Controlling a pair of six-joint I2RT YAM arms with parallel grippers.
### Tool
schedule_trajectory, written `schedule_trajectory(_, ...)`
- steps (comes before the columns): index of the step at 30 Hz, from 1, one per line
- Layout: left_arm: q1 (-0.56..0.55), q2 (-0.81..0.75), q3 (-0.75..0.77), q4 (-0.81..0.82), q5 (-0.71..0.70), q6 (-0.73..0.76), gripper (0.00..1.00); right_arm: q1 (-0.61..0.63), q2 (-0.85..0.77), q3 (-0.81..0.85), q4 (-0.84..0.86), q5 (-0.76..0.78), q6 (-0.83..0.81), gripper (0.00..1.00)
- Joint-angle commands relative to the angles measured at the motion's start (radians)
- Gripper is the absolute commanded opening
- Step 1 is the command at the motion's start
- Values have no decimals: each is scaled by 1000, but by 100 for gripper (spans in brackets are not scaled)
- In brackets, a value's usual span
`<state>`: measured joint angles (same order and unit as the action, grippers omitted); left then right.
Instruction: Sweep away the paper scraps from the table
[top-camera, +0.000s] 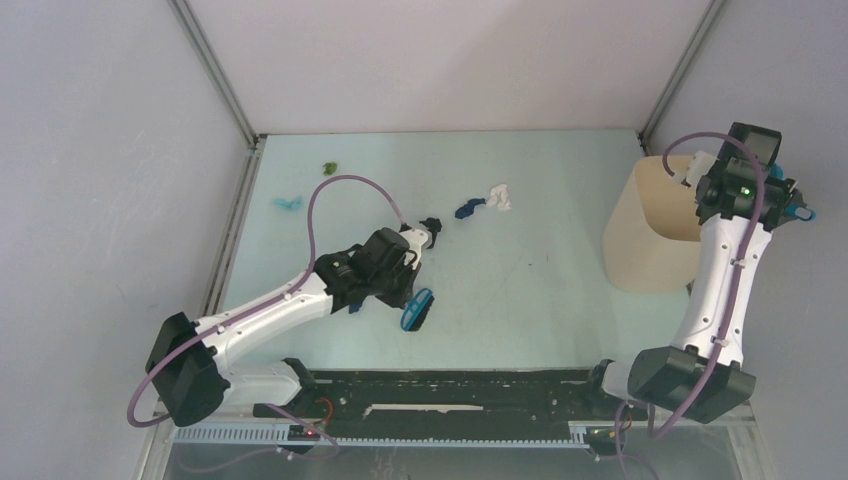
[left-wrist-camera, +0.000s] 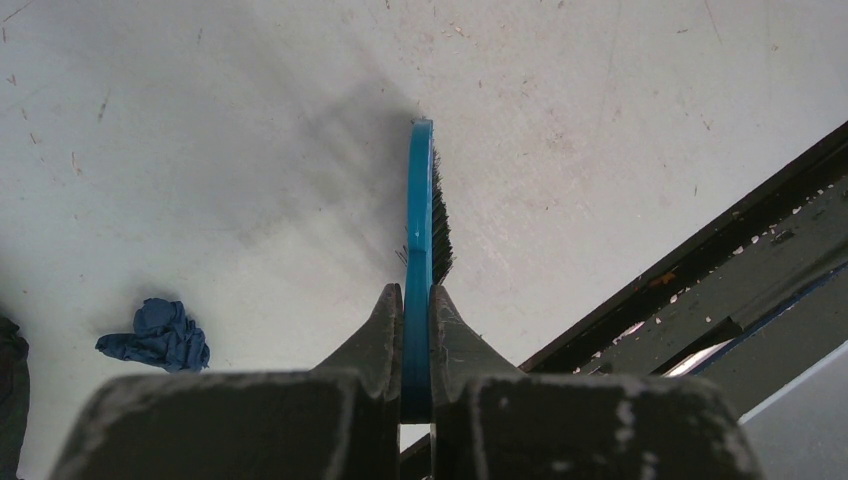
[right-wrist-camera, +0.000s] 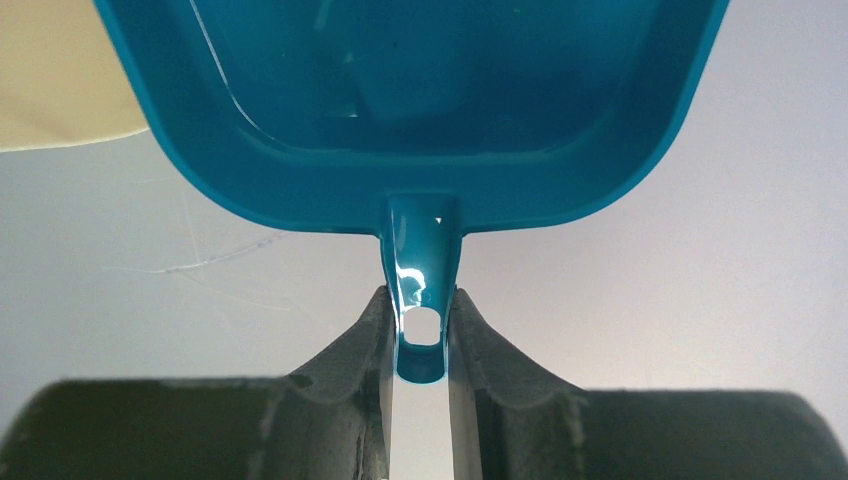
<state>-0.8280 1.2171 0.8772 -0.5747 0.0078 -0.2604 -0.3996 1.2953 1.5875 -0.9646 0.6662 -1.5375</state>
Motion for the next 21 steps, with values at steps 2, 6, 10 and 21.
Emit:
schedule_trajectory(2, 5, 5, 20, -38, 16, 17, 0, 161, 33, 291, -201, -143, 275, 0)
schedule_trajectory(6, 7, 17, 21, -37, 23, 14, 0, 384, 104, 445, -385, -211, 514, 0)
schedule_trajectory(10, 9, 16, 23, -34, -4, 11, 0, 579, 68, 206, -375, -326, 629, 0)
schedule_trajectory(21, 20, -17, -4, 7, -101, -3, 0, 681, 112, -451, -100, -879, 706, 7)
